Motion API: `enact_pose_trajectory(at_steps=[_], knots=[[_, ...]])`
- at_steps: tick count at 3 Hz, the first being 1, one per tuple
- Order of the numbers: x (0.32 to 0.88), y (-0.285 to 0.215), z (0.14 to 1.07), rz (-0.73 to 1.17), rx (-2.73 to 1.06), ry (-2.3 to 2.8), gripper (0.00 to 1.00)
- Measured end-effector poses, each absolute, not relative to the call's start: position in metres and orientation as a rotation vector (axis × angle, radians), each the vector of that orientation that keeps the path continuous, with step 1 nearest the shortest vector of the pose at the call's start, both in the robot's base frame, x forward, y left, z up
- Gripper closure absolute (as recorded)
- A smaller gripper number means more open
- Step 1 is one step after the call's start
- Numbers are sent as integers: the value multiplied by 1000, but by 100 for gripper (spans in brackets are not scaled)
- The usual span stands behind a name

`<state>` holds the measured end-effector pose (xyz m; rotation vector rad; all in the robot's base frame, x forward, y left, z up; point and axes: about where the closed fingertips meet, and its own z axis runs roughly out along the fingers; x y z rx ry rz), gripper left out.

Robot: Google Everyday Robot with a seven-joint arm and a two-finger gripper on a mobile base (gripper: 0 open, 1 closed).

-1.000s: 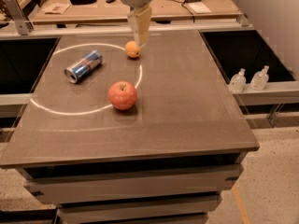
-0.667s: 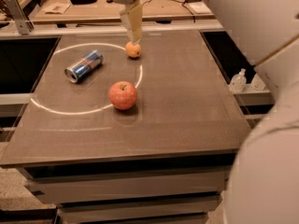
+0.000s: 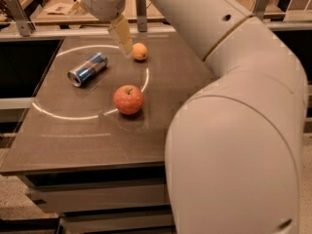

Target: Place redbull can upright

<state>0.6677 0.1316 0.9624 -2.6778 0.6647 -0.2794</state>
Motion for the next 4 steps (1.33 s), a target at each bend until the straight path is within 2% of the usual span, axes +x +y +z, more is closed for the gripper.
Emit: enact_pose_trajectory(at_steps=[4], knots=[[693,197,889,-222,-2759,782,0]])
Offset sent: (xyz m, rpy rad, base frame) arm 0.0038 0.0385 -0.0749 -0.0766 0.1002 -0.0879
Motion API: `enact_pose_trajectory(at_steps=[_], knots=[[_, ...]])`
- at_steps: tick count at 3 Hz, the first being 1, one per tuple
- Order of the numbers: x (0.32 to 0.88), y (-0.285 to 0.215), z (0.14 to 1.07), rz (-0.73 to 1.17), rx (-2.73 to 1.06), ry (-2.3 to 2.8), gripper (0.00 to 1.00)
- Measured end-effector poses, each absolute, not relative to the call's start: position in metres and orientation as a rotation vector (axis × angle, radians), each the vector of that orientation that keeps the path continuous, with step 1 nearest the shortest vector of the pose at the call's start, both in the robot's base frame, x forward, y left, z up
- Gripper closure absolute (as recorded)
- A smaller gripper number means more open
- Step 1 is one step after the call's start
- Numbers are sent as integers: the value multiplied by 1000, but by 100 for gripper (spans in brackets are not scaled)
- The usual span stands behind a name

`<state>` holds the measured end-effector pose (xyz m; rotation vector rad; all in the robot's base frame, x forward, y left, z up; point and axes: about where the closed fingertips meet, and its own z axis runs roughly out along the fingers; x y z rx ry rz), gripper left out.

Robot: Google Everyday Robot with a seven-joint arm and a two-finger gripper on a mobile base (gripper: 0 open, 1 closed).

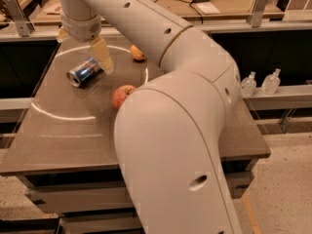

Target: Place redbull can upright

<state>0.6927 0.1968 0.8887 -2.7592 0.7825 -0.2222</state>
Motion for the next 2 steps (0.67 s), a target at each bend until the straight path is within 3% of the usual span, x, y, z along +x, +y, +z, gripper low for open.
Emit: enact_pose_trajectory(at_steps=[2], knots=[[705,214,876,-222,-2791,756,0]])
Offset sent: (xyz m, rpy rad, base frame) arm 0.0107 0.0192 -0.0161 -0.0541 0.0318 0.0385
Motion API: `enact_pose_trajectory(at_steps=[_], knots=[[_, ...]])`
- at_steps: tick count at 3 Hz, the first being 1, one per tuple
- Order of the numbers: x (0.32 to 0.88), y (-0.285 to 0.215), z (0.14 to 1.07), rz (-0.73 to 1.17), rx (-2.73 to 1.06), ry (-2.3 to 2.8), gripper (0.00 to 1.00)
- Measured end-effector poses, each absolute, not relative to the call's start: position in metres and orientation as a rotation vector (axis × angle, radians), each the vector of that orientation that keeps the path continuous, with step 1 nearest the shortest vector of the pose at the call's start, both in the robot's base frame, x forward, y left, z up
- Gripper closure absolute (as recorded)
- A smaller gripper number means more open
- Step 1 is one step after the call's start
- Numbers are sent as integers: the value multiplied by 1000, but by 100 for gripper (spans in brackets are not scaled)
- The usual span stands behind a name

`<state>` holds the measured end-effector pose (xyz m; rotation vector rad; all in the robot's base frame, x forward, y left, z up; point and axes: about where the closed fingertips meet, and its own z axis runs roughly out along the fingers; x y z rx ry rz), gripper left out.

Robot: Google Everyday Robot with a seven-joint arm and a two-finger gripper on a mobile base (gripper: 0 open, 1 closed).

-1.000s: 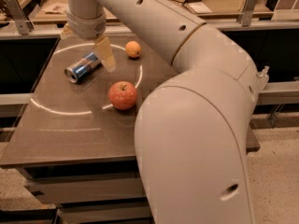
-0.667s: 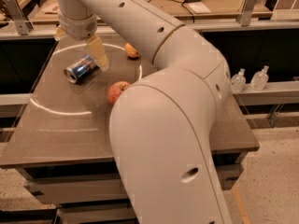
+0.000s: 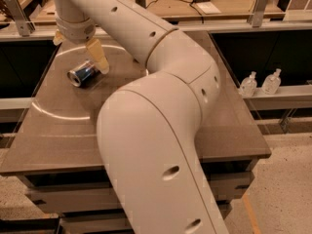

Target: Place redbull can upright

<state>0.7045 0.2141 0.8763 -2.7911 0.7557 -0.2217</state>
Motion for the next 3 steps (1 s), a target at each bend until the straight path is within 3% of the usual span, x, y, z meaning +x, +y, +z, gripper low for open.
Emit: enact_pose_trajectory(at_steps=[2,3], knots=[[701,227,855,-112,-2769,769,0],[701,225,842,-63,-2794,760,18]])
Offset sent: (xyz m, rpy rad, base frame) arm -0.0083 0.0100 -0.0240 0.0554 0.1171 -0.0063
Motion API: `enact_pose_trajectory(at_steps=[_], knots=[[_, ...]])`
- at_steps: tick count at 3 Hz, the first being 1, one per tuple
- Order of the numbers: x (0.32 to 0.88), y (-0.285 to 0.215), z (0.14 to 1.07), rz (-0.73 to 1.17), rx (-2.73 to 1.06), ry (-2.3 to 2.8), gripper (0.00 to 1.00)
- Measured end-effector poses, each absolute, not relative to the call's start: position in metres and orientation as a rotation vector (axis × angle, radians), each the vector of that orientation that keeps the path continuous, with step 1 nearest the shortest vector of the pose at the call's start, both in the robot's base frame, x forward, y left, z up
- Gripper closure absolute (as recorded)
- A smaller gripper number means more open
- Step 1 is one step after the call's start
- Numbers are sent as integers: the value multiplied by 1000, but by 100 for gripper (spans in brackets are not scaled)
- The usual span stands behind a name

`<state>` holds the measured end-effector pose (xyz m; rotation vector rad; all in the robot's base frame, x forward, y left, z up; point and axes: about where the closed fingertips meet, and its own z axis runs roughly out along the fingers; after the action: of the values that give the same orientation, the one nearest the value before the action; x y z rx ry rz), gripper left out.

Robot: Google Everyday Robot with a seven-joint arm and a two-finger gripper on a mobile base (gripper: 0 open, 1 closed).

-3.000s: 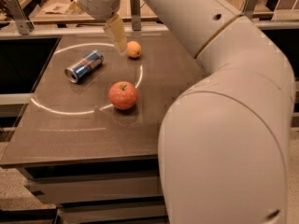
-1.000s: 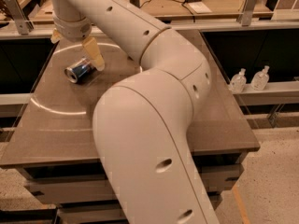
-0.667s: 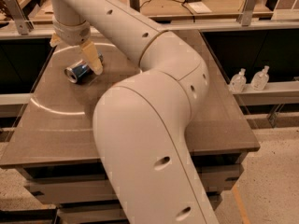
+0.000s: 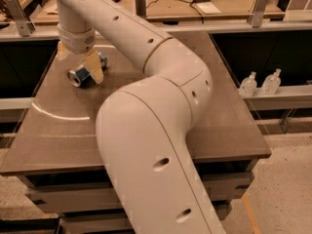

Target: Place redbull can upright

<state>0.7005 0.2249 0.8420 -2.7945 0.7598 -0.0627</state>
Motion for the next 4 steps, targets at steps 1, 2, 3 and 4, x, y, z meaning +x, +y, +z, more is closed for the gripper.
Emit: enact_pose_trajectory(at_steps=[1,2,3,4], knots=[[698,221,829,-18,-2837,724,41],[698,221,835,-18,-2838,724,64],[698,221,835,-17,-2838,724,87],[695,207,858,-38,-2811,655,100]])
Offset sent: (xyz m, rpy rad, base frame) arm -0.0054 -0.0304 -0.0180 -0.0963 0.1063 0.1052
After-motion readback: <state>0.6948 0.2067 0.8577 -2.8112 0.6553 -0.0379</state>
